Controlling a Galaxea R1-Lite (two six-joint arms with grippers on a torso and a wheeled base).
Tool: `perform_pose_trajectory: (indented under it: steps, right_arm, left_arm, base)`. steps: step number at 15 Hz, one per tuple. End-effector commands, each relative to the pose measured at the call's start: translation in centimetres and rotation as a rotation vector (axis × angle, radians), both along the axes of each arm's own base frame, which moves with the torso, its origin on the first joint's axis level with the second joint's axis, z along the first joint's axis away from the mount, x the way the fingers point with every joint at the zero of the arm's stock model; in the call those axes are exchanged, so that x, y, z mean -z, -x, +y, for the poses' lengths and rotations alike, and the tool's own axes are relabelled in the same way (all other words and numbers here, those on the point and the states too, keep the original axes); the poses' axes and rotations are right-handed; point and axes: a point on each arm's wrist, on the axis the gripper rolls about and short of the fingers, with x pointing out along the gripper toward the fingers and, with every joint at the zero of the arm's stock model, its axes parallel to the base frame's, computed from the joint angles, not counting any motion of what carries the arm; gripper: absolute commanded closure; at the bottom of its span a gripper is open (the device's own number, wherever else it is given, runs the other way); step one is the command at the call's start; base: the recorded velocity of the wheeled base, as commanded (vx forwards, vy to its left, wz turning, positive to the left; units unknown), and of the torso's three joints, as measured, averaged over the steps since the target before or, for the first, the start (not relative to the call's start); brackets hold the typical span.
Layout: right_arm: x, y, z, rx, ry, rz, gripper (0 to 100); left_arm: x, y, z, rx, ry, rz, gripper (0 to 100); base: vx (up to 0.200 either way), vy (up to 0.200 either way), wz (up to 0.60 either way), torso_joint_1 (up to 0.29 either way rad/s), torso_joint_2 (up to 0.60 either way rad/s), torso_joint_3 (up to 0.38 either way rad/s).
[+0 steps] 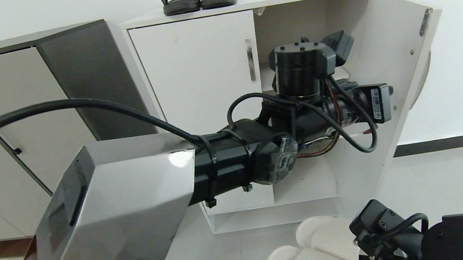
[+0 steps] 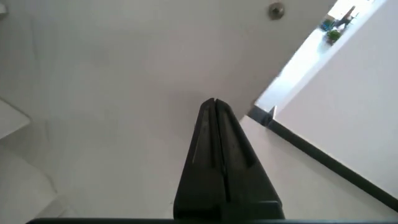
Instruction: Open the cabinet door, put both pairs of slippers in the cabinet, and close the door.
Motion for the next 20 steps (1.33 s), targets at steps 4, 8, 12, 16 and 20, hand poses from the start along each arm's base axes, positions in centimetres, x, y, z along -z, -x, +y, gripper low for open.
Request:
perform_pose_trajectory:
  steps: [4,8,12,16,20]
  right_arm:
    - [0.1,-0.2,0.1,0.006,0.004,0.003,100]
    - [0.2,-4.9,1.1,0.268,0.008,-0.045,100]
    - [0.8,-10.1,1.9,0.560,-0.040,-0.160,100]
    - [0.2,-11.3,2.1,0.612,-0.053,-0.207,100]
    - [0.1,-11.4,2.1,0.616,-0.054,-0.210,100]
  left_arm:
    - [-4.0,4.2,1.7,0.010,0.122,-0.088,100]
    - [-7.6,4.8,11.4,-0.304,0.178,-0.135,100]
    - [-8.8,11.6,23.8,-0.613,0.135,-0.204,100]
    - [-5.7,22.1,34.1,-0.946,-0.068,-0.232,100]
    - [2.6,29.4,39.7,-1.385,-0.239,-0.148,100]
  base:
    - [0.000,0.000,0.00,0.000,0.00,0.000]
    - [0.000,0.000,0.00,0.000,0.00,0.000]
    - [0.000,0.000,0.00,0.000,0.00,0.000]
    - [0.000,0.000,0.00,0.000,0.00,0.000]
    - [0.000,0.000,0.00,0.000,0.00,0.000]
